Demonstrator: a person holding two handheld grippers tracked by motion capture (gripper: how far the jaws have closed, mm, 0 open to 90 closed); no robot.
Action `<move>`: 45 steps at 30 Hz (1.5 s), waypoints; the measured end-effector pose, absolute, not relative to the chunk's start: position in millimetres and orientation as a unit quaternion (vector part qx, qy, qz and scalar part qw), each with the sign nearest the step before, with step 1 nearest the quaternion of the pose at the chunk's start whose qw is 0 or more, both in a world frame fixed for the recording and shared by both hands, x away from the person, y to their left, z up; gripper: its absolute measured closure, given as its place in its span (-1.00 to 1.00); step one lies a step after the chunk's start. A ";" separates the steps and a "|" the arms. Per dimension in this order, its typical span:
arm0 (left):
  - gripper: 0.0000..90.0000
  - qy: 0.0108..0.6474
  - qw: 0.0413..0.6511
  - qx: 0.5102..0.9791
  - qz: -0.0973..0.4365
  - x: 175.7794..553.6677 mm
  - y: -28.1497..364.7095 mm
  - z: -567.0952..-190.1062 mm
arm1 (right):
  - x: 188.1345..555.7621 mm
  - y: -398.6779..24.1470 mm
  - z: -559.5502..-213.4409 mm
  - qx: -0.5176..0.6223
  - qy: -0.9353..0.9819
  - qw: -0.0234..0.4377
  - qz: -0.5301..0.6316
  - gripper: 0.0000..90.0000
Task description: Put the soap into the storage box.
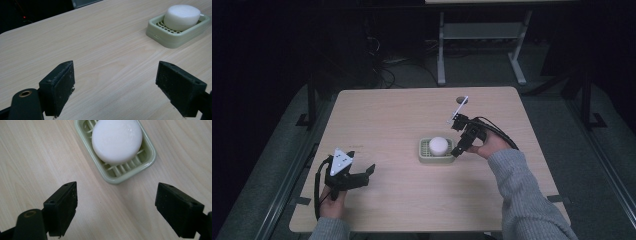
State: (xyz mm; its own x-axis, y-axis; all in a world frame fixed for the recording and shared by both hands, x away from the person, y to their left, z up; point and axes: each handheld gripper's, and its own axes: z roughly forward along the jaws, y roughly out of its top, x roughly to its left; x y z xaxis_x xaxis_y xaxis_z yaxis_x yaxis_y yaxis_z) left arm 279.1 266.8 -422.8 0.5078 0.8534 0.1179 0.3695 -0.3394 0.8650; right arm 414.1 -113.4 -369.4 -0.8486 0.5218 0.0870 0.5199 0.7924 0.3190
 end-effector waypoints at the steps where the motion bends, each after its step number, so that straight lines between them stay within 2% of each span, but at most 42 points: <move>1: -0.66 0.400 0.413 0.764 0.293 279.0 266.7 -422.8 | 413.3 -114.6 -369.8 0.277 0.946 0.002 0.168 -0.61; 45: -0.66 0.401 0.412 0.764 0.294 278.4 266.0 -423.1 | 358.1 -189.5 -390.6 0.327 0.925 0.000 0.196 -0.58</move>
State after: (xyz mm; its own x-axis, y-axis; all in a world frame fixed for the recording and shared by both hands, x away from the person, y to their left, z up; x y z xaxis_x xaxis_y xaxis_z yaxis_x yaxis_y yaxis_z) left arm 278.4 266.0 -423.1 0.5062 0.8542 0.1192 0.3704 -0.3401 0.8644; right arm 358.1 -189.5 -390.6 -0.7866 0.6041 0.1280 0.6042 0.7100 0.3617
